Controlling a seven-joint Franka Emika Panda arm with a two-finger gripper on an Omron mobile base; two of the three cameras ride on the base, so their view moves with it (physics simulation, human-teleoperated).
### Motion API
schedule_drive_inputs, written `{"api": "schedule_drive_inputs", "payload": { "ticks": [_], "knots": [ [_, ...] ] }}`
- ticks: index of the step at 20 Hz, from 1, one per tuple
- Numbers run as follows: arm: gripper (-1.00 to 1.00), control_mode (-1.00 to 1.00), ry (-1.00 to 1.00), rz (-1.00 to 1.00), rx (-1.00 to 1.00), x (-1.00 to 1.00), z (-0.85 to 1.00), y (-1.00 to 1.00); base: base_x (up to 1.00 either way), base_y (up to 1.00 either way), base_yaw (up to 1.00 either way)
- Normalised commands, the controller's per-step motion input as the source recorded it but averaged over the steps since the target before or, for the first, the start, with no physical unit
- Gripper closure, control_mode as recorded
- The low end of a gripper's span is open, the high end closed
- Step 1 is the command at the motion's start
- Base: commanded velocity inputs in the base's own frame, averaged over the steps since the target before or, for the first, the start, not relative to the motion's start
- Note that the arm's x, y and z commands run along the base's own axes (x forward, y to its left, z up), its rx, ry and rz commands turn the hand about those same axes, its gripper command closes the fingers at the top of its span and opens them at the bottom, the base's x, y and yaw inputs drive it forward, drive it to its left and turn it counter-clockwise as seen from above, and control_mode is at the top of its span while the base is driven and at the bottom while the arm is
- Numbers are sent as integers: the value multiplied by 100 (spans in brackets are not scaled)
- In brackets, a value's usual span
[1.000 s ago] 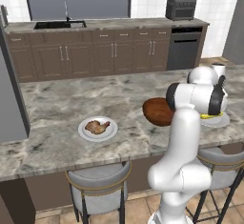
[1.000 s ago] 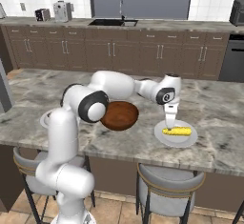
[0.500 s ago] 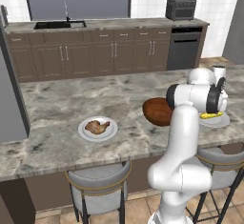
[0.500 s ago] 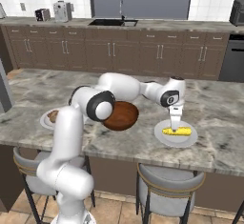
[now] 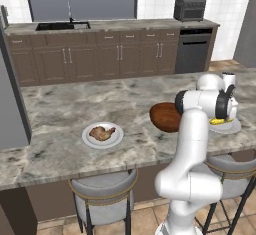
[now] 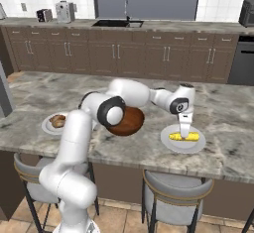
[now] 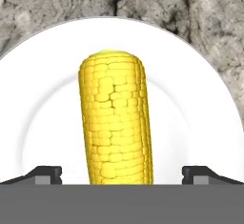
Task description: Pick the chicken drumstick and corn from their plates and place them in the bowl. Then put the bowl in the fridge.
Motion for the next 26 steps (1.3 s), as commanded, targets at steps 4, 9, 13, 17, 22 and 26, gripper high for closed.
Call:
{"api": "schedule_drive_inputs", "payload": {
  "ticks": [4, 9, 13, 17, 22, 26],
  "knots": [
    [-100, -100, -1, 0, 0, 2, -23, -6, 0, 0, 0],
    [-100, -100, -1, 0, 0, -1, -24, -1, 0, 0, 0],
    [-100, -100, -4, 0, 0, 0, -24, 0, 0, 0, 0],
    [100, -100, -4, 0, -1, -5, -16, 5, 0, 0, 0],
    [100, -100, -10, 1, -1, -12, 1, 6, 0, 0, 0],
    [100, -100, -1, 13, 0, -16, 45, 18, 0, 0, 0]
  ]
}}
